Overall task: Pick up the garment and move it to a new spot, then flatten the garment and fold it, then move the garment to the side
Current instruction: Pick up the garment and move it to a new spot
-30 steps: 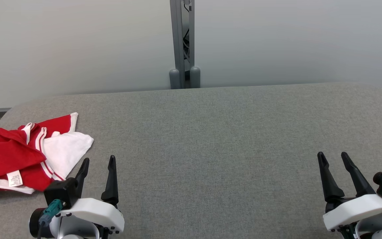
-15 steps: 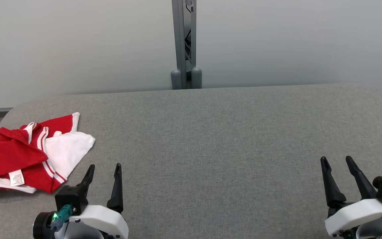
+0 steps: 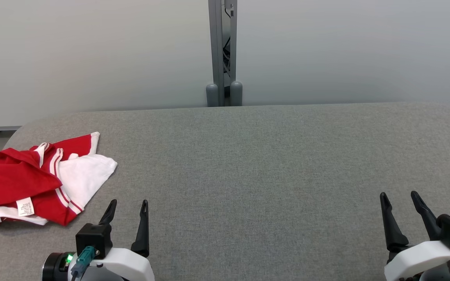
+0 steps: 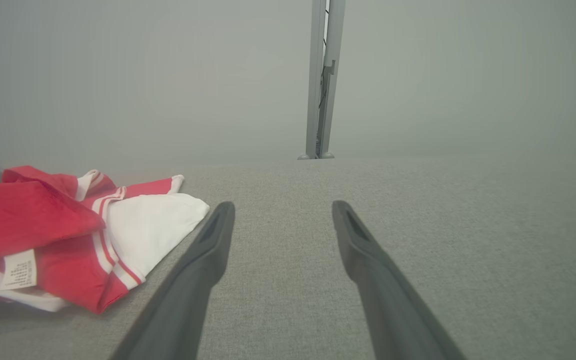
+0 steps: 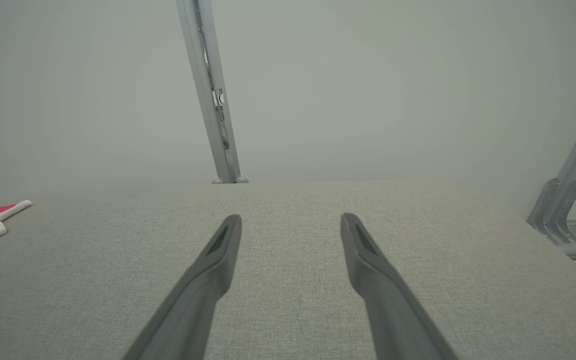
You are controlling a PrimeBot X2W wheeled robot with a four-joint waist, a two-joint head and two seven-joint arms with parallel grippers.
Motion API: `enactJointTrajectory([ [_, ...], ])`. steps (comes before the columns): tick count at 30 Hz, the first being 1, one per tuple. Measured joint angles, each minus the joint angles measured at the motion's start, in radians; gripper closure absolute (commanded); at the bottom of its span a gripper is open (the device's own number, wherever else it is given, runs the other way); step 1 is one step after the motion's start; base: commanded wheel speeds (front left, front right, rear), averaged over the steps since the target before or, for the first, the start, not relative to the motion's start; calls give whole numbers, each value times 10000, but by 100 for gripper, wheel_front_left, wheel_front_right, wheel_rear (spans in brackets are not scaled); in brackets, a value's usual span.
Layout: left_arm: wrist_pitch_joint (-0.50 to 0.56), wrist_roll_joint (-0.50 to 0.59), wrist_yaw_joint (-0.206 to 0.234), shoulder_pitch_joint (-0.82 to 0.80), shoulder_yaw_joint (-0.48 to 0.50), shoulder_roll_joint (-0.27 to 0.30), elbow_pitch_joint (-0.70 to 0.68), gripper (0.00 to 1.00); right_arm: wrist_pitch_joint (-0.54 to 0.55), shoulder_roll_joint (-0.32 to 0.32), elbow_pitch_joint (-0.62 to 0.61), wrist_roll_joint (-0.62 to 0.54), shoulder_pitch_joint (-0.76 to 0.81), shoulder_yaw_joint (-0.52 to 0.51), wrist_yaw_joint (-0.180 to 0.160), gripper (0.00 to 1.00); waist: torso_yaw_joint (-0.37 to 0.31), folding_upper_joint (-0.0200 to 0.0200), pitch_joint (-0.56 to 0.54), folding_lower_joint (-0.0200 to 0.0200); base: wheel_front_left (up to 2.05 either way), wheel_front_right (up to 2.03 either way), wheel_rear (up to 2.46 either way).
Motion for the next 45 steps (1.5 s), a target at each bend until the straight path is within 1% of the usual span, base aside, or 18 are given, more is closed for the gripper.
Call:
enactJointTrajectory([
  [5,-35,196,54,40,-42,4,75,0,13,117,10,-476,54,-173,0,0,39,0,-10,0,0,0,0],
  [10,-36,123,79,46,-29,4,102,0,0,121,61,-357,53,-247,0,0,38,0,-15,0,0,0,0],
  [15,-65,58,171,40,-100,25,119,0,-117,121,92,-263,73,-222,0,0,281,0,-22,0,0,0,0],
  [22,-111,27,228,-120,-69,138,128,0,-150,121,21,-38,-114,420,0,0,1066,0,37,0,0,0,0],
  [29,-173,19,316,-215,-31,219,113,0,-249,125,127,199,-348,997,0,0,2128,0,61,0,0,0,0],
  [37,-244,-98,422,-192,52,295,67,0,-359,127,384,272,-513,1310,0,0,3283,0,112,0,0,0,0],
  [41,-245,-150,433,-169,61,322,56,0,-433,128,474,293,-543,1338,0,0,3659,0,143,0,0,0,0],
  [45,-245,-161,493,-169,48,349,33,0,-445,128,548,274,-607,1371,0,0,3751,-1,221,0,0,0,0],
])
